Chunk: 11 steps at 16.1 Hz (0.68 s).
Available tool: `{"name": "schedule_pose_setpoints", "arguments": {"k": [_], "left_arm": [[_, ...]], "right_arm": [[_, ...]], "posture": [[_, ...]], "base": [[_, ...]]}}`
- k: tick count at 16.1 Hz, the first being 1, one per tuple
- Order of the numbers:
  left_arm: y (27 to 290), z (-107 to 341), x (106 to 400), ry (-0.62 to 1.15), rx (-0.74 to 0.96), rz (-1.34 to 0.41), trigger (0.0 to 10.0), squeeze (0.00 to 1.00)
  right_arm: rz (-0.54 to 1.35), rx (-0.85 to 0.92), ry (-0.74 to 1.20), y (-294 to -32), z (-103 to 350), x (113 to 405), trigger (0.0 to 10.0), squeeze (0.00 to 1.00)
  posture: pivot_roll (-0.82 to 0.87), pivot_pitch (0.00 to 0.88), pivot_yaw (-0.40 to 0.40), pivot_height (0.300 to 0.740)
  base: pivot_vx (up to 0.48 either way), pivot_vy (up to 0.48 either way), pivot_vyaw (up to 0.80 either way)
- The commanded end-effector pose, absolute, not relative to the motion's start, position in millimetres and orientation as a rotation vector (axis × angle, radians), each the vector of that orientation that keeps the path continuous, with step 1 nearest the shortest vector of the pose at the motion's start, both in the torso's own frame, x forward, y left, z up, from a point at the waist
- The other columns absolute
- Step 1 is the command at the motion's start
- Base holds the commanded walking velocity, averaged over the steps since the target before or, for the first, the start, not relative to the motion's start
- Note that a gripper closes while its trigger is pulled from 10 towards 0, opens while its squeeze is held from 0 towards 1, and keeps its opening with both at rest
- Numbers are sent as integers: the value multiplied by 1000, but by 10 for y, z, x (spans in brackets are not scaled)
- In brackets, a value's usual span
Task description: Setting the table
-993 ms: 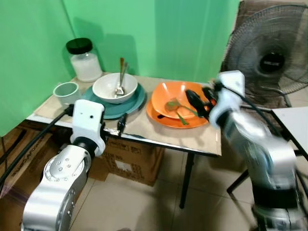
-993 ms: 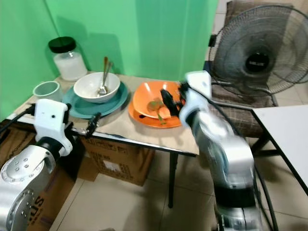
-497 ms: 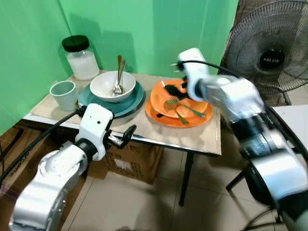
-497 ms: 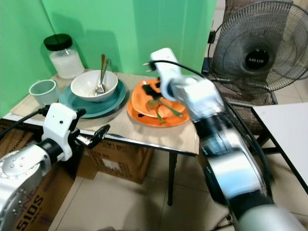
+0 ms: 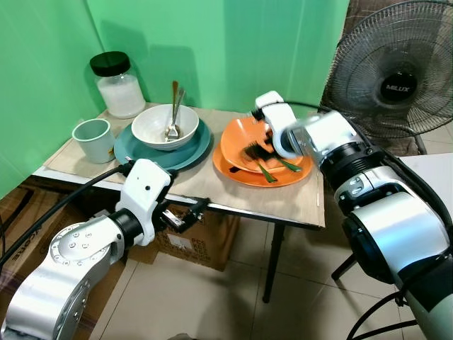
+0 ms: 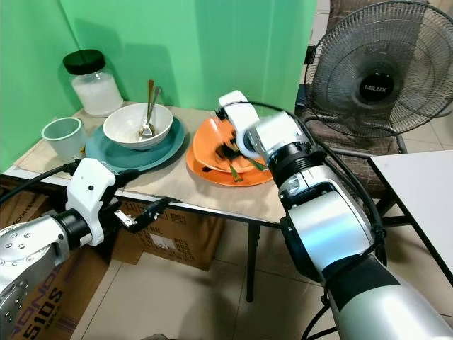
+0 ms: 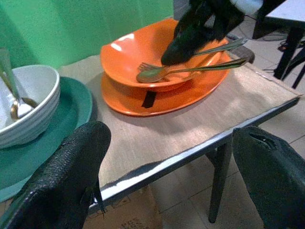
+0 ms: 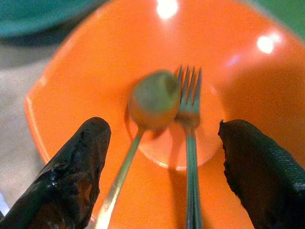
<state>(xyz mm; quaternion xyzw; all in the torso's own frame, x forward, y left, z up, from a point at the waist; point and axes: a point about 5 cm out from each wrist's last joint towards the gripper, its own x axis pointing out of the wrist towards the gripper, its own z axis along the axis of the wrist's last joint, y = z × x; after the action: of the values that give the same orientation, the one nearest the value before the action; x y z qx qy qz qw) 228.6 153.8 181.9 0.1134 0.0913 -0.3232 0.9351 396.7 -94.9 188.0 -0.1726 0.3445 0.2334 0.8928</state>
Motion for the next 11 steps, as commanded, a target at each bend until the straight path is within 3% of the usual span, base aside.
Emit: {"name": "schedule_pose_setpoints", "arguments": {"k": [1, 2, 3, 4, 5, 6, 7, 8, 11], "left_arm": [[1536, 1827, 2262, 197, 231, -679, 10000, 0], [1525, 1825, 2251, 199, 232, -693, 10000, 0], [1516, 1824, 2244, 201, 231, -703, 10000, 0], [1509, 1827, 2240, 201, 229, -708, 10000, 0], [1508, 1829, 2239, 201, 228, -710, 10000, 0], [1506, 1836, 2242, 200, 227, -713, 10000, 0], [1507, 1836, 2242, 200, 227, -714, 10000, 0], [1509, 1836, 2241, 201, 228, -716, 10000, 0], [1509, 1834, 2233, 203, 232, -718, 10000, 0]], "right_arm": [[485, -356, 699, -931, 1910, 3982, 10000, 0], [471, -338, 708, -954, 1864, 3979, 10000, 0], [463, -331, 714, -969, 1824, 3977, 8667, 0], [459, -331, 722, -976, 1795, 3976, 4353, 0], [459, -331, 724, -976, 1788, 3975, 4353, 0], [453, -330, 728, -978, 1775, 3975, 1294, 0], [448, -329, 729, -983, 1769, 3975, 1137, 0], [441, -323, 731, -989, 1760, 3975, 0, 0], [431, -344, 740, -1013, 1728, 3973, 0, 0]], "posture": [[-91, 37, 73, 740], [-92, 38, 76, 740], [-92, 38, 77, 740], [-91, 38, 78, 740], [-90, 38, 77, 740], [-89, 39, 78, 740], [-89, 38, 78, 740], [-89, 38, 78, 740], [-87, 38, 78, 740]], "base": [[0, 0, 0], [0, 0, 0], [0, 0, 0], [0, 0, 0], [0, 0, 0], [0, 0, 0], [0, 0, 0], [0, 0, 0], [0, 0, 0]]}}
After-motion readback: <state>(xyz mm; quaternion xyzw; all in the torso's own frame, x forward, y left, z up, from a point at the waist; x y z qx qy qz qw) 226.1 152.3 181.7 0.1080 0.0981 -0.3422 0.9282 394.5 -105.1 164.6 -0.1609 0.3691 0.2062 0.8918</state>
